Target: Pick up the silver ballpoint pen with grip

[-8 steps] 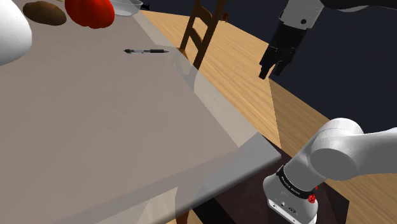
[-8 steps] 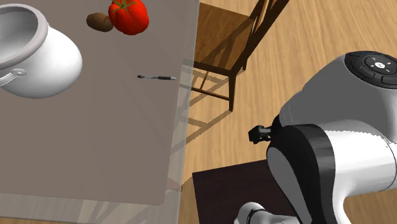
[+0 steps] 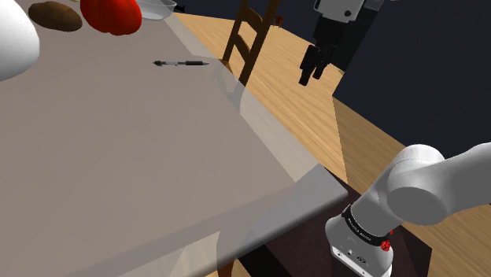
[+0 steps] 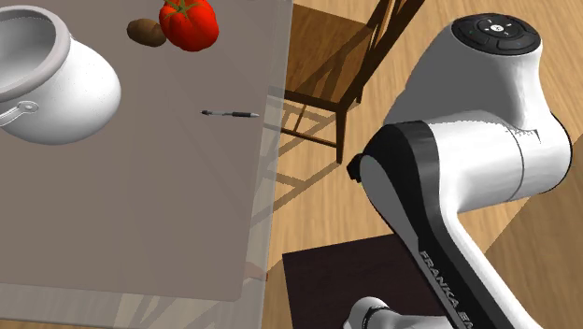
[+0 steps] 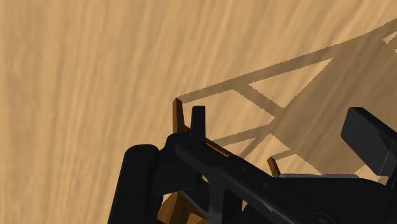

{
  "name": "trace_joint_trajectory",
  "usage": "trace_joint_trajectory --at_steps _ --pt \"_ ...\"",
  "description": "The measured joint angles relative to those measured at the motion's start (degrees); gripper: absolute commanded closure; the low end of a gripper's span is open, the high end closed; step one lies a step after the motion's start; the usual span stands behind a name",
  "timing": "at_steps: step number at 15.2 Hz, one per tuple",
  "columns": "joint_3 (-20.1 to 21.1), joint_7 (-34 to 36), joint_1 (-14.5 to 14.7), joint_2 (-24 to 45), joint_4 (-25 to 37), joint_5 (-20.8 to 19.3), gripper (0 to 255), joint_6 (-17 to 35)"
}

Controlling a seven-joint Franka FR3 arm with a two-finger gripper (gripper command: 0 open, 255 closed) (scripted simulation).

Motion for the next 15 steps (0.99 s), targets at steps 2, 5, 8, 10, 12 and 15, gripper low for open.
trace_joint_trajectory --at_steps 2,5,8,10,12,15 --pt "0.0 -3.32 1.5 3.94 3.46 -0.1 0 0.79" --pt "0.27 -8.18 3.62 9.64 8.35 -0.11 0 2.05" --pt "0.65 -13.18 5.5 15.8 14.79 -0.1 0 2.25" --pt "1.22 -16.23 6.73 19.25 18.36 -0.03 0 2.46" --pt "2.04 -18.98 8.0 22.85 22.0 0.03 0 2.75" --pt "3.09 -23.58 9.53 27.84 27.89 -0.05 0 2.33"
